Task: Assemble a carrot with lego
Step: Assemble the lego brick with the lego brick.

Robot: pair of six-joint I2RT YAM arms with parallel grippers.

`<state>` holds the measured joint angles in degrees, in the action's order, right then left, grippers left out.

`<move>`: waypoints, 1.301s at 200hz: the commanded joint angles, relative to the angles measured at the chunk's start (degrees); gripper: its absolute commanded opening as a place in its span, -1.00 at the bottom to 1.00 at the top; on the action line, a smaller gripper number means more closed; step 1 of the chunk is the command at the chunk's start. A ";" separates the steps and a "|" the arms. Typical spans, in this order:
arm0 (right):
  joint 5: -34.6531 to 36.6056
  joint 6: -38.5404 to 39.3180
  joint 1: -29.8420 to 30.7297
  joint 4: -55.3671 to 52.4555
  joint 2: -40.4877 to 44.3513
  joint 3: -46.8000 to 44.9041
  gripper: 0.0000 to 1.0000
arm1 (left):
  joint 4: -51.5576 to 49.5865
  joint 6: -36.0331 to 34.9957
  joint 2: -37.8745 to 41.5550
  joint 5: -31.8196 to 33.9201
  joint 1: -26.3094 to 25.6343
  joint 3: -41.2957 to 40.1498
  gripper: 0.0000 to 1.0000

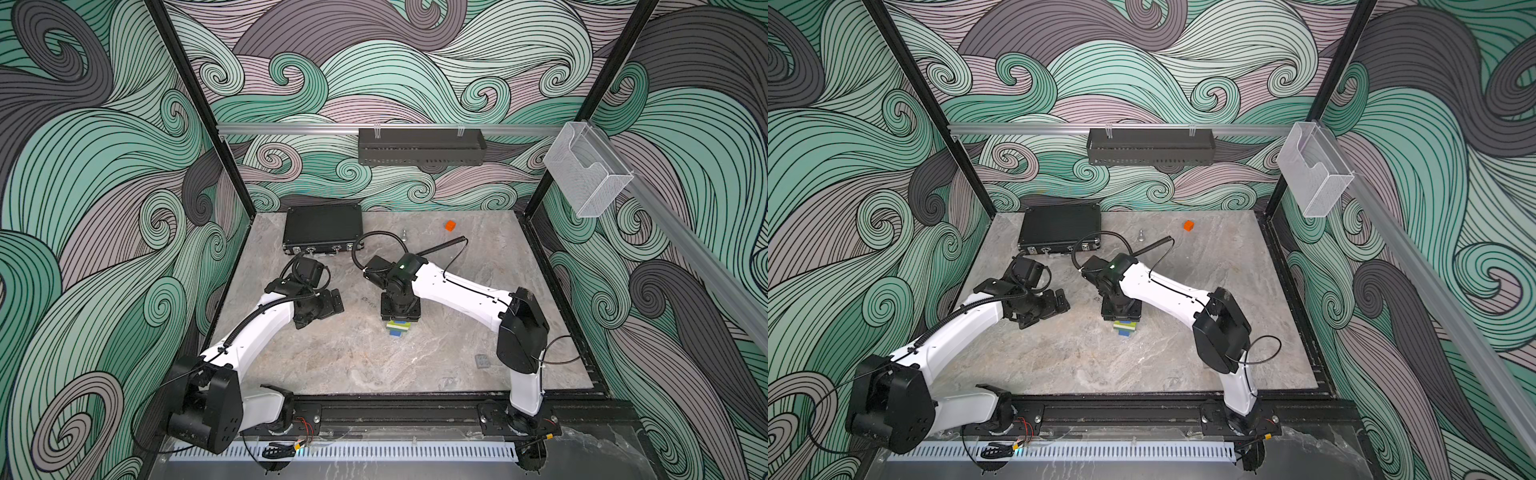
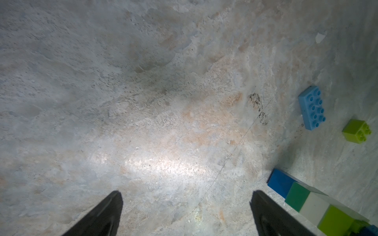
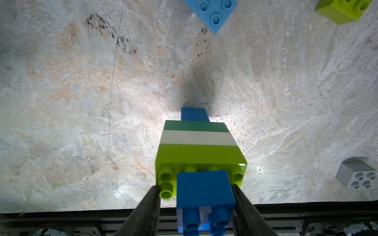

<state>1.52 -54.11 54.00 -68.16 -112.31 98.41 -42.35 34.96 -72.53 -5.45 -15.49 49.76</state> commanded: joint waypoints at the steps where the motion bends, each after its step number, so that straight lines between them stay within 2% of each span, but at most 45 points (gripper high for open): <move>1: 1.72 -0.05 0.01 -0.63 -0.89 1.59 0.09 | -0.24 -0.33 1.03 -0.44 0.28 1.91 0.97; 81: 1.09 -0.09 0.14 0.07 -0.85 2.00 0.22 | -0.28 -0.42 1.09 -0.37 0.38 1.97 0.97; 193: 2.46 -2.31 0.14 -0.01 2.40 3.36 0.21 | -0.18 -0.42 1.27 -0.54 0.42 1.99 0.97; 235: 4.06 -3.03 0.14 -0.12 4.19 3.37 0.01 | 0.03 -0.35 1.17 -0.70 0.53 2.00 0.97; 260: 4.67 -3.12 0.32 -0.48 4.72 3.37 -0.34 | 0.01 -0.33 1.18 -0.79 0.53 1.98 0.97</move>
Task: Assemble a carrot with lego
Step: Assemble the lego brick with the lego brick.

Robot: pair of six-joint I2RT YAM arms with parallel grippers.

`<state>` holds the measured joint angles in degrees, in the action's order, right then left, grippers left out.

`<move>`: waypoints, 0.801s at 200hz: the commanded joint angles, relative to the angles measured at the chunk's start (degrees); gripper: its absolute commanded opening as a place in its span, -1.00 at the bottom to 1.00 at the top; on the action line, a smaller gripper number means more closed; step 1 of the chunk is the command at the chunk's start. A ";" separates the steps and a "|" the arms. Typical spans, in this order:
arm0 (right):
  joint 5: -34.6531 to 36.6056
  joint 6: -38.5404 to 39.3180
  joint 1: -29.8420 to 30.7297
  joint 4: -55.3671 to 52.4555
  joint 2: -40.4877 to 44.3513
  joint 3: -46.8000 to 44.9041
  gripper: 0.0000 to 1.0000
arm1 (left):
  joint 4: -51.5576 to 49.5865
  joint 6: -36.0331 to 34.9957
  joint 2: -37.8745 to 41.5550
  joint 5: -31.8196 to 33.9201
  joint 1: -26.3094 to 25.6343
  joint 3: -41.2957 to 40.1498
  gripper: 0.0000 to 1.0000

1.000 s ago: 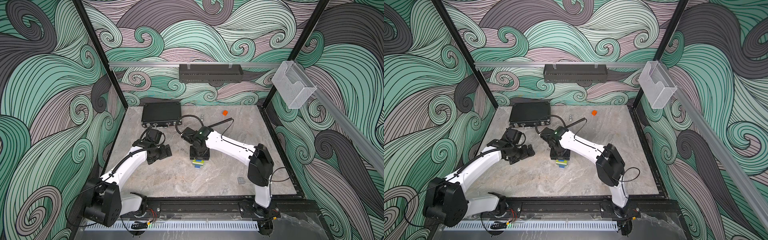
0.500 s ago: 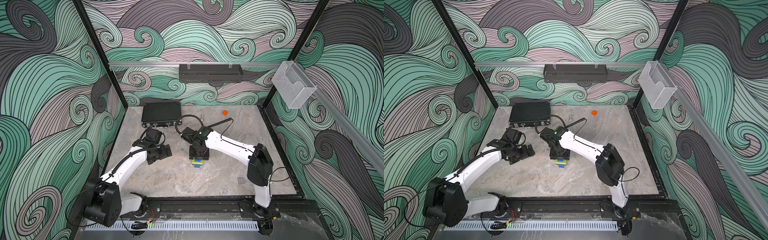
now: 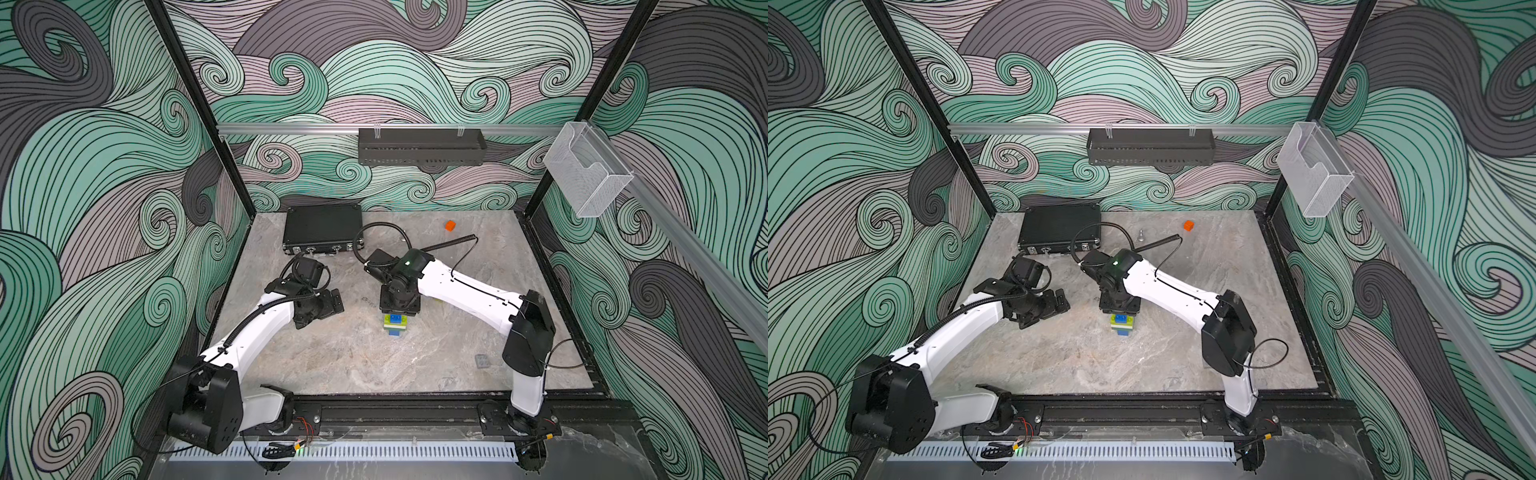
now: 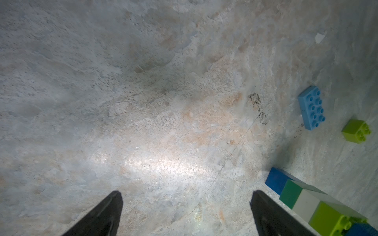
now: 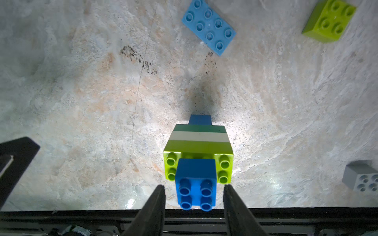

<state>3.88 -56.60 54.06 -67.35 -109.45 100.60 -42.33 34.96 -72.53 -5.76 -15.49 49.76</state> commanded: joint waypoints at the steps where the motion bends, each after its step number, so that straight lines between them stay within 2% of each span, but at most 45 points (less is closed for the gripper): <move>1: 2.29 -0.67 0.25 -1.29 1.91 1.22 -0.36 | -0.03 -0.33 1.17 -0.48 0.49 1.95 0.97; 18: 2.38 -0.62 0.50 -1.27 1.79 1.44 -0.65 | -0.01 -0.30 1.17 -0.48 0.50 1.97 0.97; 51: 1.69 -0.60 0.95 -1.27 1.08 1.62 -1.00 | -0.08 -0.33 1.34 -0.39 0.60 1.96 0.97; 160: 1.14 -1.03 0.91 -1.07 -0.40 -1.16 -1.00 | 0.00 -0.16 1.17 -0.48 0.62 1.83 0.97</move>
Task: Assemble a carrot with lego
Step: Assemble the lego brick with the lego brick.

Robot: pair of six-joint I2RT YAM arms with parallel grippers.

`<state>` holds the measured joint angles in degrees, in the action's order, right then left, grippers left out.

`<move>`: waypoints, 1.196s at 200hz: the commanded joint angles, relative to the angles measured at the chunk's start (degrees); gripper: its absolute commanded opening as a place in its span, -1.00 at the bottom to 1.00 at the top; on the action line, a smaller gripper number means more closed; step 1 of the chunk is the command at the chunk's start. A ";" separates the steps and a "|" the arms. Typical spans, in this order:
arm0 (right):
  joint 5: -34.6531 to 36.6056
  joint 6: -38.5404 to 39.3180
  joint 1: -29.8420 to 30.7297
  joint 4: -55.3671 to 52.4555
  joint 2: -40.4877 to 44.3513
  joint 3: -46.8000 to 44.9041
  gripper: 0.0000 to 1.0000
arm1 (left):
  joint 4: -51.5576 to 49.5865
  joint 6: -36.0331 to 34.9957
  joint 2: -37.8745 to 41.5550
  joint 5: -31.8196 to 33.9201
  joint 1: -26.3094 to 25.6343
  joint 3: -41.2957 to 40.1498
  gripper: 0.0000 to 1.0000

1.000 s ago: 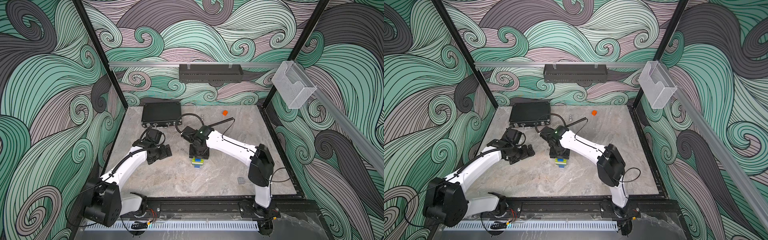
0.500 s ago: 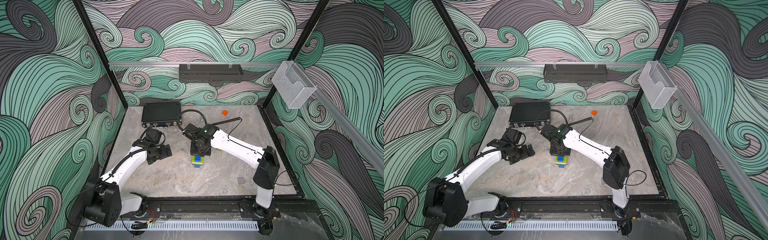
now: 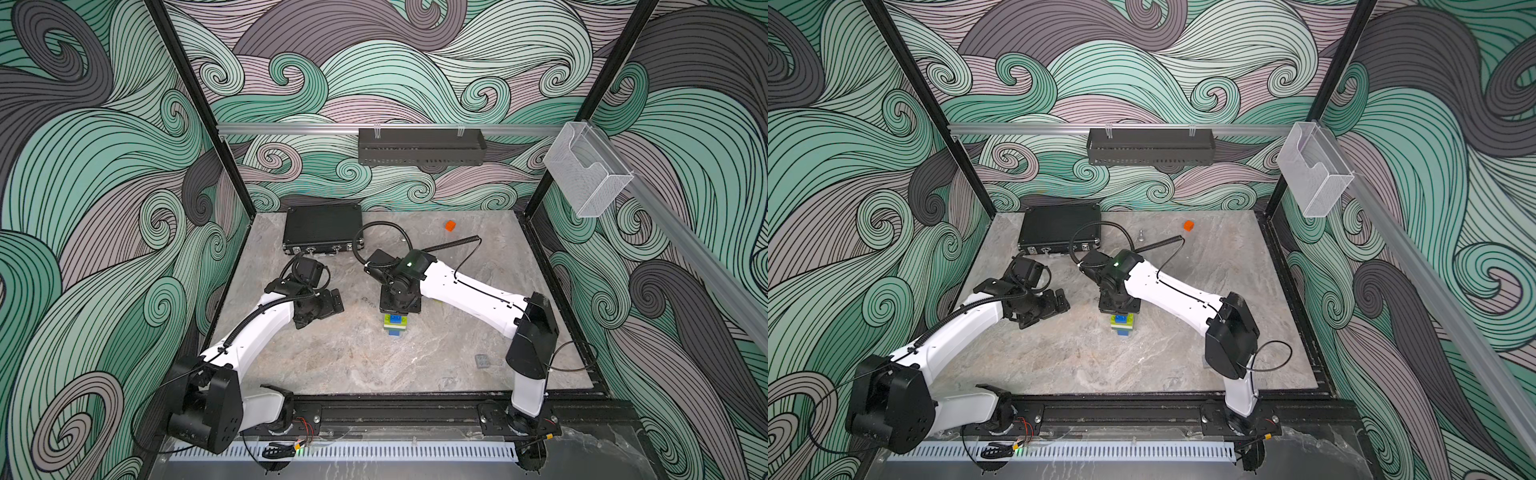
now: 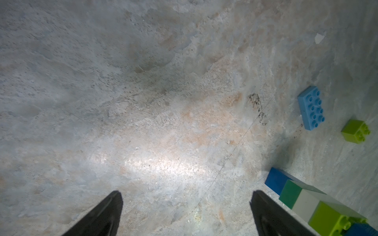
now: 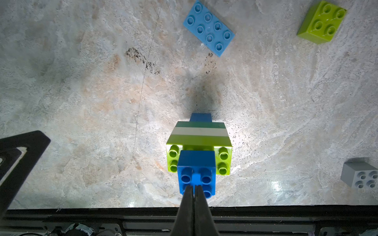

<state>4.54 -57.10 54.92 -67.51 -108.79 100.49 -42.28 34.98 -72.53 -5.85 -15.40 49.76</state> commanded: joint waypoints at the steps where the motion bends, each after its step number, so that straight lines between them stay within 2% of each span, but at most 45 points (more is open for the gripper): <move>1: 0.39 -0.54 0.04 -0.90 -1.06 -1.11 -1.00 | -0.06 -0.18 1.17 -0.39 0.58 1.79 0.97; 162: -7.20 -0.73 -1.94 2.44 -4.04 -7.68 -0.91 | 0.04 -0.18 1.17 -0.64 0.78 1.83 0.97; 239: -4.75 -2.04 -2.88 2.38 0.47 -10.20 -0.87 | 0.02 -0.22 1.26 -0.41 0.81 1.88 0.97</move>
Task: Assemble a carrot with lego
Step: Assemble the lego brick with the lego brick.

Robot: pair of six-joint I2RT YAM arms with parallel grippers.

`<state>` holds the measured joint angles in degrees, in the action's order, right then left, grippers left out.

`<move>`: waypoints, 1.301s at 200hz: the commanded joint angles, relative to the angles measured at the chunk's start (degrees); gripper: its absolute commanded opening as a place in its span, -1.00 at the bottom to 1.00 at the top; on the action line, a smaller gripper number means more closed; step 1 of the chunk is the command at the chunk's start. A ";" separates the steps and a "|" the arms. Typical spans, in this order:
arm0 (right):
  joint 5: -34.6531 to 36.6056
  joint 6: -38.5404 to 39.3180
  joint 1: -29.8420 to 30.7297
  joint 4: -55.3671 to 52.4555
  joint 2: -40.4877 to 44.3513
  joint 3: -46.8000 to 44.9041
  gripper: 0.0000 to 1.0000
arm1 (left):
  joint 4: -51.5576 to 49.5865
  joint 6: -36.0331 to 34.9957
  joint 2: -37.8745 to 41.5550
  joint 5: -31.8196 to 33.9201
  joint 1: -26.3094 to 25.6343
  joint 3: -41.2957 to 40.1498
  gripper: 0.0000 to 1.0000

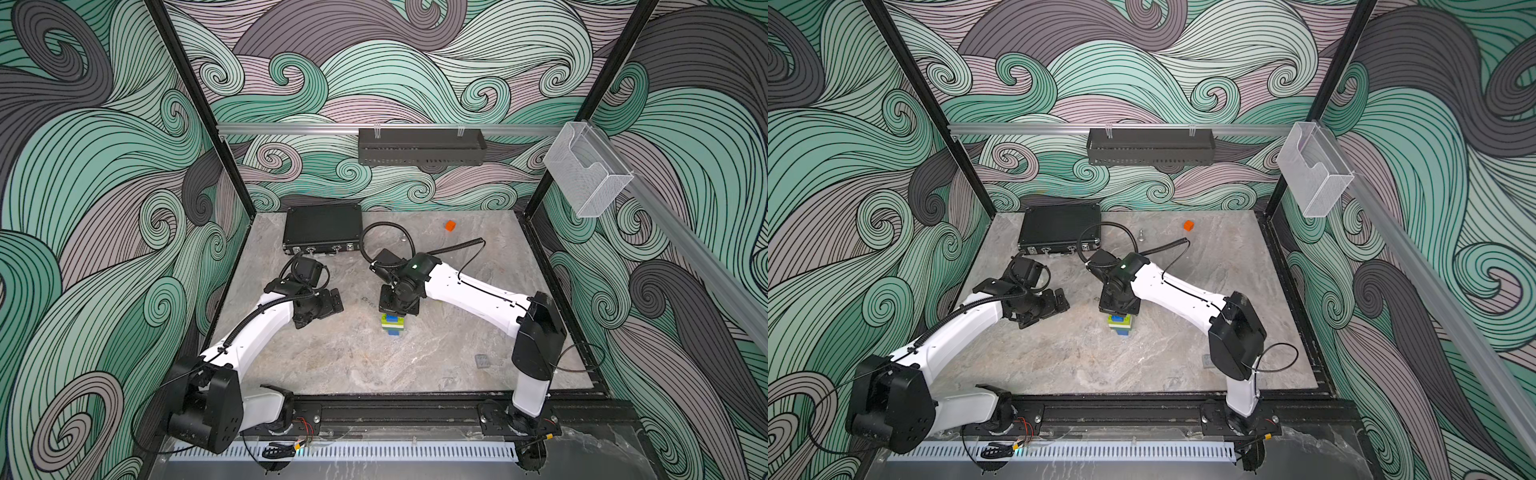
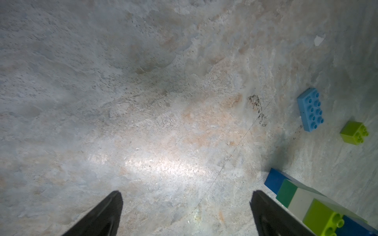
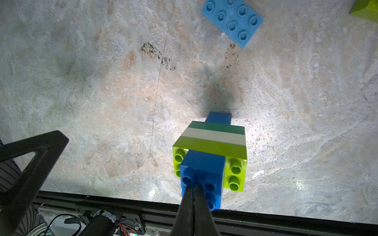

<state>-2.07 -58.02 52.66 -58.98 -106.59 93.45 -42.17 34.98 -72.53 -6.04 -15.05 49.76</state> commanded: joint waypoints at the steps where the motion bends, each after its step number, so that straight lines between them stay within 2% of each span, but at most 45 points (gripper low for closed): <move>1: 1.87 -1.13 -0.63 -6.19 -1.72 -3.17 -0.86 | -0.10 -0.20 1.26 -0.20 0.46 1.90 0.97; 123: 3.05 1.03 -0.70 -5.50 -1.52 1.02 -0.65 | 0.04 -0.18 1.45 -0.03 0.45 1.97 0.97; 260: 2.83 3.54 -0.11 -3.64 -1.96 4.63 -0.52 | -0.04 -0.18 1.69 0.05 0.50 1.96 0.97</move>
<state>-0.34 -55.44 52.23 -62.04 -107.02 96.53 -42.15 34.98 -71.99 -6.04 -15.00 49.76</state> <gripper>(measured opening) 0.236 0.986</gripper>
